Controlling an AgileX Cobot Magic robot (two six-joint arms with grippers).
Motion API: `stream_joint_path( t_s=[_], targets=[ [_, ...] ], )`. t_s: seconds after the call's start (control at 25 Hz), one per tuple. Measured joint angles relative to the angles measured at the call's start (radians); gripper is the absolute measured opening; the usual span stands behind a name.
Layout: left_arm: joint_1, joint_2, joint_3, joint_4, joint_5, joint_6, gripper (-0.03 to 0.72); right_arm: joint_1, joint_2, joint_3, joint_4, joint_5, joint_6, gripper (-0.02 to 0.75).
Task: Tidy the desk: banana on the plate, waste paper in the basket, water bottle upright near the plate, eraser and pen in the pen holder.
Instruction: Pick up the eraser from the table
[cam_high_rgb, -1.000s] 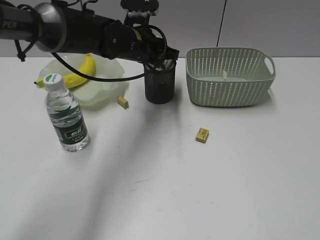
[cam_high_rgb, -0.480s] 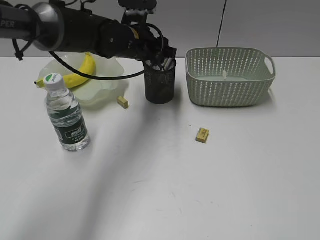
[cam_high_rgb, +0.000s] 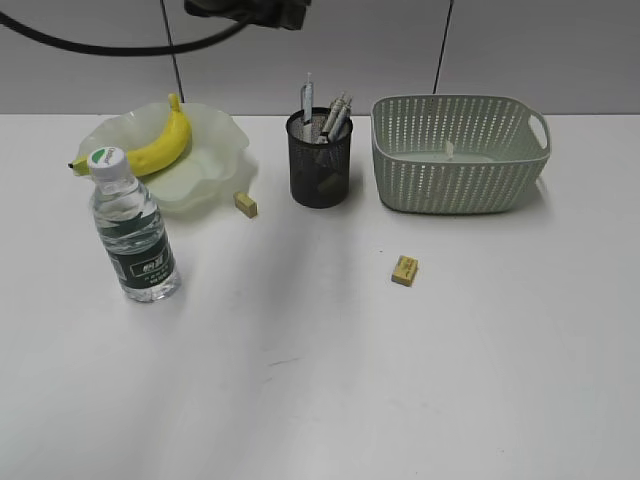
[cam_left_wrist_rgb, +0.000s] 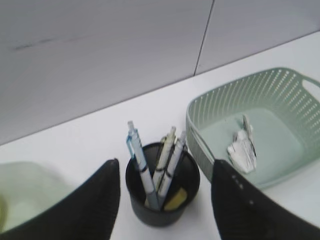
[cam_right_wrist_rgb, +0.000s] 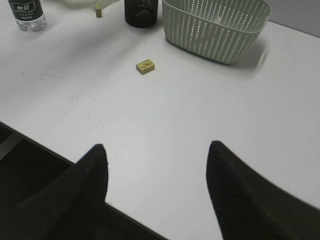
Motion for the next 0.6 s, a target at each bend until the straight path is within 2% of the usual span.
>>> stream_joint_path(
  t_s=[0.44,0.6],
  targets=[
    [0.0,-0.314,0.0,0.042,0.695,0.0,0.436,0.0,0.0,0.0,0.0,0.0,0.0,0.494],
    [0.0,-0.395,0.008,0.046,0.76,0.0,0.433,0.0,0.0,0.0,0.0,0.0,0.0,0.494]
  ],
)
